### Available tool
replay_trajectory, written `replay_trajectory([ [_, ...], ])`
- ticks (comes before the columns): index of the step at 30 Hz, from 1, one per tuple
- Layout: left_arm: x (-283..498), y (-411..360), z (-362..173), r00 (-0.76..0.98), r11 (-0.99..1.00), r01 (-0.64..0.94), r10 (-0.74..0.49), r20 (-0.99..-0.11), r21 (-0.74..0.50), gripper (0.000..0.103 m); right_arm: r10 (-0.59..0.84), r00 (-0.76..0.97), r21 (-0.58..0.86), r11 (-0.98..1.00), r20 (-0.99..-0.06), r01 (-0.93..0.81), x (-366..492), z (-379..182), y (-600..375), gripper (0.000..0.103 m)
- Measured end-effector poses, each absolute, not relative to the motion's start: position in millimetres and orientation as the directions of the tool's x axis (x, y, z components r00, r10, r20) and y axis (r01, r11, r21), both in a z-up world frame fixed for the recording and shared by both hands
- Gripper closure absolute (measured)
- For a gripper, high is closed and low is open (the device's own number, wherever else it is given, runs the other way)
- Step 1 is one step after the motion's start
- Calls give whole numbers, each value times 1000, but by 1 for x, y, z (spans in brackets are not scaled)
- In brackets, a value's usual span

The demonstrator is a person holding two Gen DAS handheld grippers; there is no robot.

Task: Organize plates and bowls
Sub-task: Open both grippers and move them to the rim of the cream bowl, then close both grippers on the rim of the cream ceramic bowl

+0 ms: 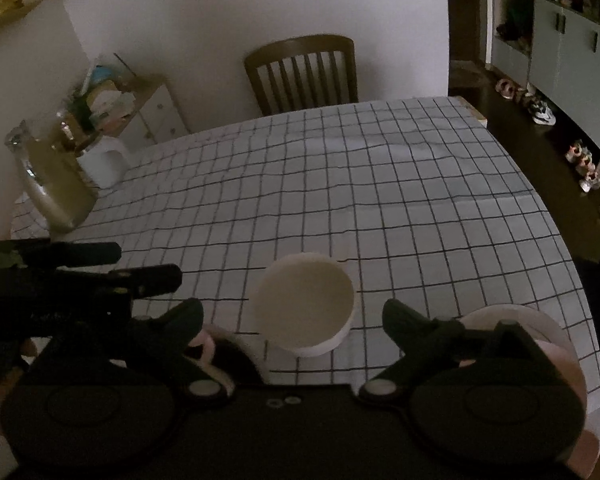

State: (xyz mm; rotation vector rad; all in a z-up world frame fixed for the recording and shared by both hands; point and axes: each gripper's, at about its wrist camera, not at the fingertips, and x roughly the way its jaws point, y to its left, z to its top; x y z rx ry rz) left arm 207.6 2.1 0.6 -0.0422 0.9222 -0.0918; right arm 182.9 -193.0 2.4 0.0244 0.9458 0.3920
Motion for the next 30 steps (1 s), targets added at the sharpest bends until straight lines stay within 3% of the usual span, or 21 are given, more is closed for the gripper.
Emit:
replay_trajectory([
  [14,285,-12,-61,437,994,68,-102,-894,-80,25,280,429,162,942,-859,-293,236,-49,-195,7],
  [26,307,-19,-105,351,996,69,-78,-933,-58,26,246,331,157,949,-911,-273,262,-87,-191,22],
  [30,309,-23,-112,335,995,83,-78,-939,-53,40,246,302,163,948,-921,-275,266,-94,-189,31],
])
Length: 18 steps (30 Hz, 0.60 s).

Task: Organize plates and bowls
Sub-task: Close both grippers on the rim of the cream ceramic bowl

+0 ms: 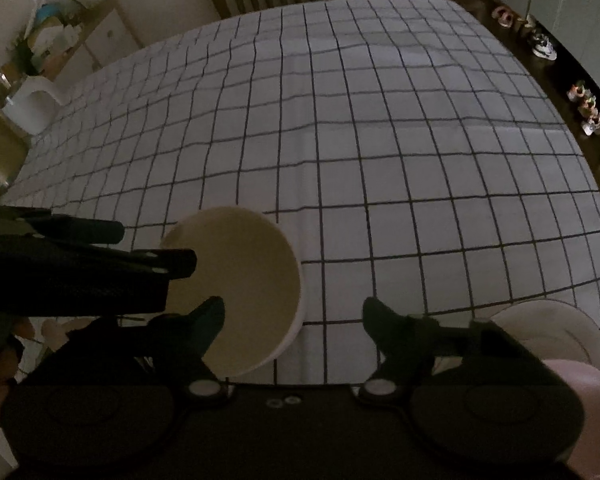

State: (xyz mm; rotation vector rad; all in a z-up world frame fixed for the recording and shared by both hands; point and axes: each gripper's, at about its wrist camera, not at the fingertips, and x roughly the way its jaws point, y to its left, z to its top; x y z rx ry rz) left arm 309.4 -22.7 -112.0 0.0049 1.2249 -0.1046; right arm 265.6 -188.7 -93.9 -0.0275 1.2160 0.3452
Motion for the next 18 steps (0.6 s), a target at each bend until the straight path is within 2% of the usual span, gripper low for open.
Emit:
replay_trajectory([
  [2,309,-24,-114,330,995,87,-80,-941,-54,46,248,291,167,947,-924,-274,266,-96,-189,37],
  [4,308,-24,-115,329,994,87,-87,-940,-61,59,253,279,175,945,-926,-275,267,-97,-188,49],
  [6,307,-25,-116,321,994,85,-94,-942,-70,69,251,275,174,945,-928,-276,267,-99,-189,53],
  [8,306,-25,-116,321,994,84,-93,-943,-69,73,254,271,177,944,-929,-277,266,-99,-188,60],
  [10,305,-26,-116,323,994,88,-87,-942,-62,85,253,269,177,945,-929,-276,266,-100,-188,66],
  [13,303,-28,-115,326,994,93,-87,-941,-60,91,252,266,177,945,-931,-275,266,-102,-186,74],
  [18,301,-29,-114,320,992,100,-103,-942,-75,95,254,262,184,946,-931,-266,264,-103,-186,86],
])
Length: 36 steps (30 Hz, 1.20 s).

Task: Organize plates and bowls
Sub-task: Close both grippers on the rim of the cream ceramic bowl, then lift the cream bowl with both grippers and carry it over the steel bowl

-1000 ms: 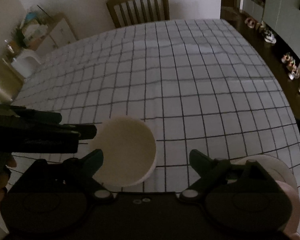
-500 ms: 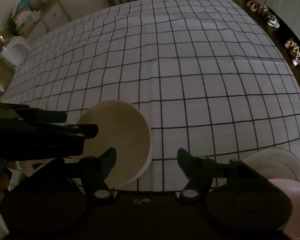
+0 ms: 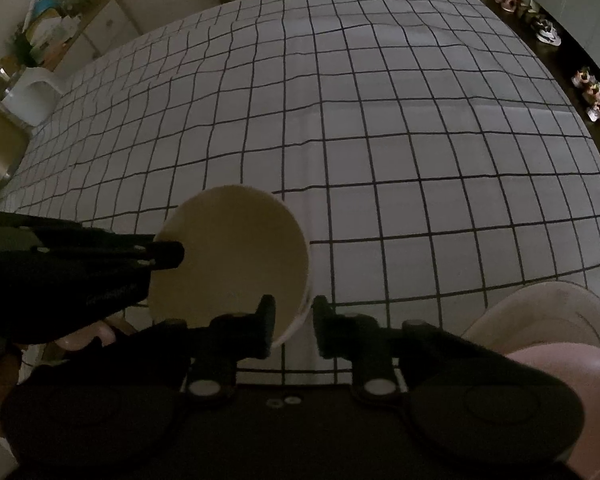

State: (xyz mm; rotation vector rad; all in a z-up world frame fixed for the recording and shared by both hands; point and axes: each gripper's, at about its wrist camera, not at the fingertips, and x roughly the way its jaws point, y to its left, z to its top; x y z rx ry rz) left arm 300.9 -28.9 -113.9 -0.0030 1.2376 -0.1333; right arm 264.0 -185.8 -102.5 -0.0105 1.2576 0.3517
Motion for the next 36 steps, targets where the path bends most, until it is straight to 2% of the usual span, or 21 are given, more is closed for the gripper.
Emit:
replay_trajectory([
  [4,298,-30,-113,318,992,102,-101,-943,-72,98,250,271,181,950,-930,-256,262,-101,-188,91],
  [18,282,-28,-93,349,993,96,-92,-933,-62,98,264,306,195,952,-915,-236,252,-86,-192,93],
  [36,233,-24,-19,426,992,113,-97,-899,-54,97,312,388,217,938,-867,-270,213,-22,-195,93],
])
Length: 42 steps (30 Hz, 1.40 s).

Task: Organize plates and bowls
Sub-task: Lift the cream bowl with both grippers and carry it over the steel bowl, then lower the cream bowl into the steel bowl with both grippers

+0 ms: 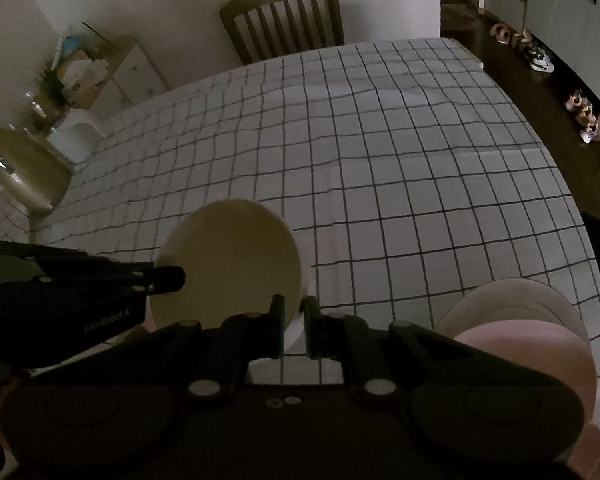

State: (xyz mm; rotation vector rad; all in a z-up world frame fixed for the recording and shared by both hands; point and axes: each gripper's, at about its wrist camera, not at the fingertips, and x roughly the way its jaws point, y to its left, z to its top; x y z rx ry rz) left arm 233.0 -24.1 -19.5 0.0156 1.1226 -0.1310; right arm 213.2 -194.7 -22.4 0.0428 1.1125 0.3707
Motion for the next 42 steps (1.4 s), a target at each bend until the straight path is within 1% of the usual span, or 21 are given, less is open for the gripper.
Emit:
replay_trajectory([
  [10,190,-9,1,438,994,102,-88,-895,-48,97,354,395,242,921,-848,-306,182,-1,-187,93],
  [18,157,3,-2,426,995,91,-84,-901,-50,97,368,380,245,910,-849,-335,156,1,-174,93],
  [26,130,18,-8,426,997,61,-69,-902,-47,97,378,351,245,898,-857,-366,137,-8,-157,93],
  [36,104,24,-33,424,998,70,-23,-905,7,97,370,289,234,881,-883,-412,116,-34,-139,93],
  [42,101,23,-44,434,997,79,-12,-901,24,97,355,287,209,875,-890,-437,110,-43,-132,93],
])
